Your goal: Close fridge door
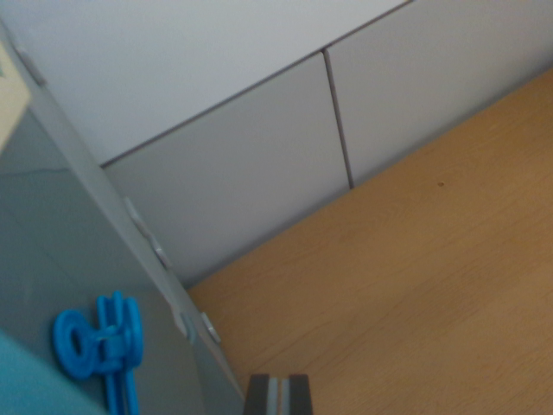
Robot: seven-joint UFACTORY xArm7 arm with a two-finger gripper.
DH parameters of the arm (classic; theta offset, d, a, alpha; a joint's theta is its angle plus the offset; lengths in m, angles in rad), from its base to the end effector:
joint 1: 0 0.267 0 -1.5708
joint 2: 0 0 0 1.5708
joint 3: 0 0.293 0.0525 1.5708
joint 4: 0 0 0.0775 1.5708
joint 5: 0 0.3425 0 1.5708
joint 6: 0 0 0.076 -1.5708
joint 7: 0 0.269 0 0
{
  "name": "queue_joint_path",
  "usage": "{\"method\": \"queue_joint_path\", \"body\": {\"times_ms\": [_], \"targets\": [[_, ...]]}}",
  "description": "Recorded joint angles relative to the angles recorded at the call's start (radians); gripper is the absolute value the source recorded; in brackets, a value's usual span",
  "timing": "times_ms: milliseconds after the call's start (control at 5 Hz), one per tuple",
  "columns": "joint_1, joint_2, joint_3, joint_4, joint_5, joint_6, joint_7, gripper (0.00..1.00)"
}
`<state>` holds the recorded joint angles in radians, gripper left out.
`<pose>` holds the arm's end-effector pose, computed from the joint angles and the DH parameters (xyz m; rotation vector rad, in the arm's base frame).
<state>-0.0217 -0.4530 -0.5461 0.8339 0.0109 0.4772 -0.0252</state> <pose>0.4425 -0.2810 0.3682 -2.7636 0.8474 -1.1883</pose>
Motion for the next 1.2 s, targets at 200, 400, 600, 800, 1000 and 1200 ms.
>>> {"method": "queue_joint_path", "body": {"times_ms": [200, 400, 600, 800, 1000, 1200], "targets": [[0.0, 0.0, 0.0, 0.0, 0.0, 0.0, 0.0, 1.0], [0.0092, 0.036, 0.007, 0.025, 0.0, -0.002, 0.0, 1.0], [0.0092, 0.036, 0.007, 0.025, 0.0, -0.002, 0.0, 1.0], [0.0237, 0.045, 0.029, 0.029, 0.0, -0.01, 0.0, 1.0], [0.0237, 0.045, 0.029, 0.029, 0.0, -0.01, 0.0, 1.0], [0.0298, 0.045, 0.074, 0.029, 0.0, -0.039, 0.0, 1.0]]}}
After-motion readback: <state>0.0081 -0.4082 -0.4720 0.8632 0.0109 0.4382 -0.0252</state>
